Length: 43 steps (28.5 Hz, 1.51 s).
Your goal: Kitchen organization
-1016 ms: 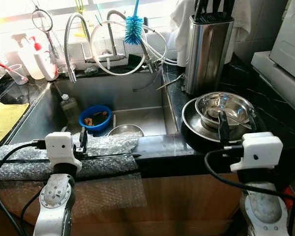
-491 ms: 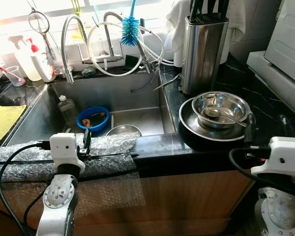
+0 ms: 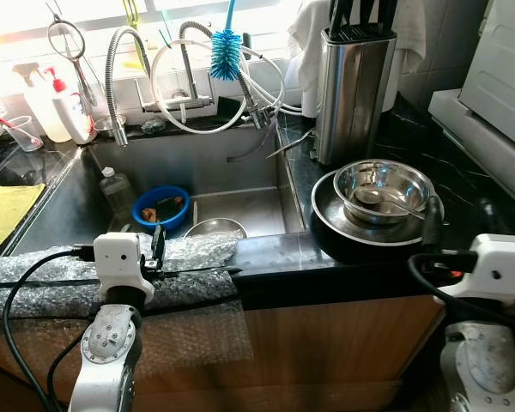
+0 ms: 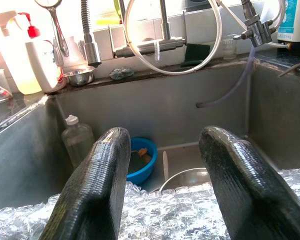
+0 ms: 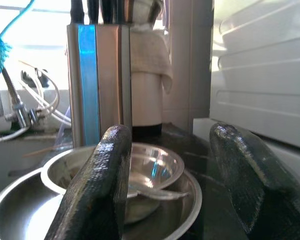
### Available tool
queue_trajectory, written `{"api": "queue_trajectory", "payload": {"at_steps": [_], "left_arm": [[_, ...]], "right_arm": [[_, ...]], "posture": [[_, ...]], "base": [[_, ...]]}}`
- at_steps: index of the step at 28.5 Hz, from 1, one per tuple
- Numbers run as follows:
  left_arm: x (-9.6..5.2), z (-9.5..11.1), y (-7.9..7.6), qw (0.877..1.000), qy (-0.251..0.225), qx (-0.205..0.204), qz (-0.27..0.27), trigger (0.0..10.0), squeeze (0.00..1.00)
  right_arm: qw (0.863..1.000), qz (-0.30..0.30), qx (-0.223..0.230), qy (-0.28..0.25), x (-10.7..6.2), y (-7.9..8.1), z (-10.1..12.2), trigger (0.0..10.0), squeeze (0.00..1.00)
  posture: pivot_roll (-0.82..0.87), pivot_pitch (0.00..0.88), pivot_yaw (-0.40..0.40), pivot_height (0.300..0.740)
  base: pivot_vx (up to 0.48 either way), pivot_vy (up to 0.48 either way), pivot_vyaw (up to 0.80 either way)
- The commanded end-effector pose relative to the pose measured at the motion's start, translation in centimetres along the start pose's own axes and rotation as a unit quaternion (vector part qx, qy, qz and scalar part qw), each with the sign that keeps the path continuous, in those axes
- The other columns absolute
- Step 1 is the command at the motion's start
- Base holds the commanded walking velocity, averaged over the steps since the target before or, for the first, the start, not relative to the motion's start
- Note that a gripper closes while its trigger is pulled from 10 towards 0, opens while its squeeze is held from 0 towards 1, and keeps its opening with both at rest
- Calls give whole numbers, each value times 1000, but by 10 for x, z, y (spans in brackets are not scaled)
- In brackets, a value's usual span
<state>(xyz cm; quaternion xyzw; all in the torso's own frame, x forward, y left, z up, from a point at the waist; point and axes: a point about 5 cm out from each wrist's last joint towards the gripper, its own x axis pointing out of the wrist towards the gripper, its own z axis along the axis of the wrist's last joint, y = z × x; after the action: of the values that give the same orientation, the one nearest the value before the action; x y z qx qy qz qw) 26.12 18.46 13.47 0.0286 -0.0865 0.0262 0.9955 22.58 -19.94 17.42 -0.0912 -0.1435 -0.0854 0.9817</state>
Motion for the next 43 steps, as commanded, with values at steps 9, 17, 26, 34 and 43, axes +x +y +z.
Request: {"api": "queue_trajectory", "payload": {"at_steps": [9,17,26,34,43], "left_arm": [[2,-1,0,1000,2,3,5,10000,0],[2,-1,-1,1000,3,1,3,10000,0],[2,-1,-1,1000,4,3,4,10000,0],[3,-1,-3,1000,5,2,3,10000,0],[2,-2,-4,1000,7,3,4,10000,0]], "right_arm": [[1000,-22,-3,0,7,-12,-1,10000,0],[1000,-18,0,7,8,-11,-3,10000,0],[1000,-9,9,25,11,-6,-10,10000,0],[1000,-1,13,28,11,-4,-10,10000,0],[999,20,17,48,11,2,-17,10000,0]], "posture": [[-176,0,99,740],[-178,0,98,740],[-170,0,98,740],[-172,0,98,740],[-164,0,97,740]], "base": [[0,0,0],[0,0,0],[0,0,0],[0,0,0],[0,0,0]]}}
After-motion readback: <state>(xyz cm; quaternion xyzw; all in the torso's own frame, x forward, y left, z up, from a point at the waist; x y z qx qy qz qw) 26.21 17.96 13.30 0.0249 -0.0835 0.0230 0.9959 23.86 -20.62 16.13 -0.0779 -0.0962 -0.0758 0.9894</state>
